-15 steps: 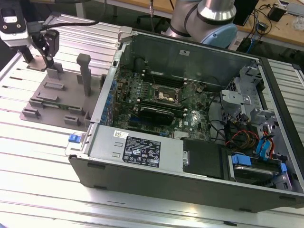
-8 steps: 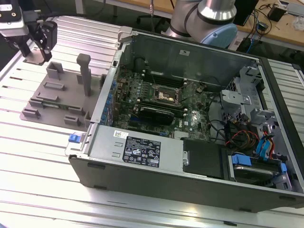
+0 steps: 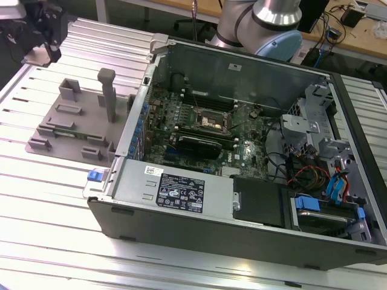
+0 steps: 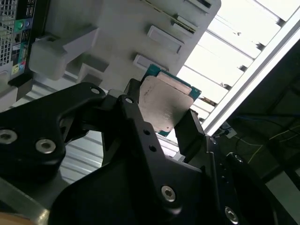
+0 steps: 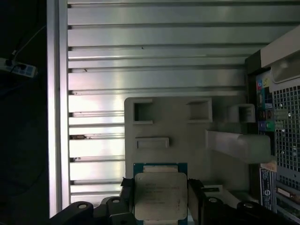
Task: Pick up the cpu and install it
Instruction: 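Pick up the cpu and move it towards the insertion slot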
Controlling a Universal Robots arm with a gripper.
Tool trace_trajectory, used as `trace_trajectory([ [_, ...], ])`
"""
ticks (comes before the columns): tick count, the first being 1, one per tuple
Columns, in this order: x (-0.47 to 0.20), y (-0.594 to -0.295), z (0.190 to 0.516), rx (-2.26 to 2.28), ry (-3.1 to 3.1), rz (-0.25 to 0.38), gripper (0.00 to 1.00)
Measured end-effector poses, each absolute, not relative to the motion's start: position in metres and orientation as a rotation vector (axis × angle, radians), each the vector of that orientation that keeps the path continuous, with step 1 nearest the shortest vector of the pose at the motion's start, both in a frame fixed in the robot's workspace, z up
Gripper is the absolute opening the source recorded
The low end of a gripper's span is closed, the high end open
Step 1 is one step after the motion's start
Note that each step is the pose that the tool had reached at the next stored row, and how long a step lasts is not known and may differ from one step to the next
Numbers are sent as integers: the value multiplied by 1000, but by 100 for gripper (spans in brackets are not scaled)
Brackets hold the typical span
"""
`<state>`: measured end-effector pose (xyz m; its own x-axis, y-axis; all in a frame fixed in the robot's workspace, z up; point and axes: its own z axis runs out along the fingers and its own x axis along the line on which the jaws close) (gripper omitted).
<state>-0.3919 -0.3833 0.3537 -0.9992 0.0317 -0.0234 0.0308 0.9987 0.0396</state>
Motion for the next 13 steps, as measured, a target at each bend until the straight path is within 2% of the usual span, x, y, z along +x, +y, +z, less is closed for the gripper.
trace_trajectory([
  [6, -392, -383, 382, 49, 3116, 61, 55],
  [13, -391, -383, 385, 49, 3117, 61, 55],
])
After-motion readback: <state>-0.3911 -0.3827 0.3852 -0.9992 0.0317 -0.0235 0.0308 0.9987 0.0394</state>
